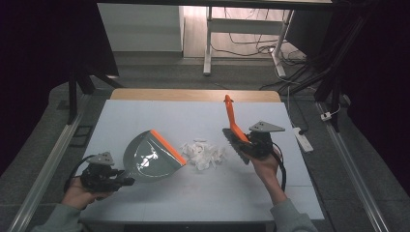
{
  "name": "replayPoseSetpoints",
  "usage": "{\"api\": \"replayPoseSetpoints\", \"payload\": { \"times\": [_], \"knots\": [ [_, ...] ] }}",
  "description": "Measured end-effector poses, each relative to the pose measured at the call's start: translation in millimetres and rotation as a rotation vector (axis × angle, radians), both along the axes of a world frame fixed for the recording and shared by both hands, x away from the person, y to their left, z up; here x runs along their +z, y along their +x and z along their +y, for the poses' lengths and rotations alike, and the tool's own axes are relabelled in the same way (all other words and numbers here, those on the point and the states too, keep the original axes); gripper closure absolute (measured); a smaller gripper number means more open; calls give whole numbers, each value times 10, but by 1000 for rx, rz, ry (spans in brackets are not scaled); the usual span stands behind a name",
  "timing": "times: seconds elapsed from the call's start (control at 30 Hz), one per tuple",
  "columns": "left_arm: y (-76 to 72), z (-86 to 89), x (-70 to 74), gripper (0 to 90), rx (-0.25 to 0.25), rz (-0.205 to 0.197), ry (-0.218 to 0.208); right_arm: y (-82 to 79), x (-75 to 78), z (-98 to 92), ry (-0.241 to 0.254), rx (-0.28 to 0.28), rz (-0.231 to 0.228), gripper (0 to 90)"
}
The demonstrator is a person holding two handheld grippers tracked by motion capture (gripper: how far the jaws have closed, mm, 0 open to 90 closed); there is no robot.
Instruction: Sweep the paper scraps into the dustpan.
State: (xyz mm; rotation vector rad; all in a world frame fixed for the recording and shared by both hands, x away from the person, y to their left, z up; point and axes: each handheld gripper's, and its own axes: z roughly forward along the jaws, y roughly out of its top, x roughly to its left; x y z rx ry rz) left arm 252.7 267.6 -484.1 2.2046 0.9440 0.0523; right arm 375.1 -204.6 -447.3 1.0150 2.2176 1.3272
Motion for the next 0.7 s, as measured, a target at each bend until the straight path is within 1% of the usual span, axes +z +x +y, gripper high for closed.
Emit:
{"api": "replayPoseSetpoints", "payload": {
  "times": [0.13, 0.3, 0.4, 0.6, 0.7],
  "knots": [
    [8, 16, -45, 615, -13, 17, 11, 37, -25, 41, -8, 0, 3, 704],
    [24, 20, -113, 614, -19, 39, 42, 80, -57, 66, -16, -8, 7, 704],
    [26, -2, -129, 614, -36, 46, 56, 105, -71, 67, -17, -13, 12, 704],
    [29, -54, -153, 614, -77, 55, 69, 148, -95, 67, -21, -29, 20, 704],
    [30, -74, -165, 614, -85, 63, 77, 164, -110, 79, -23, -32, 22, 705]
  ]
}}
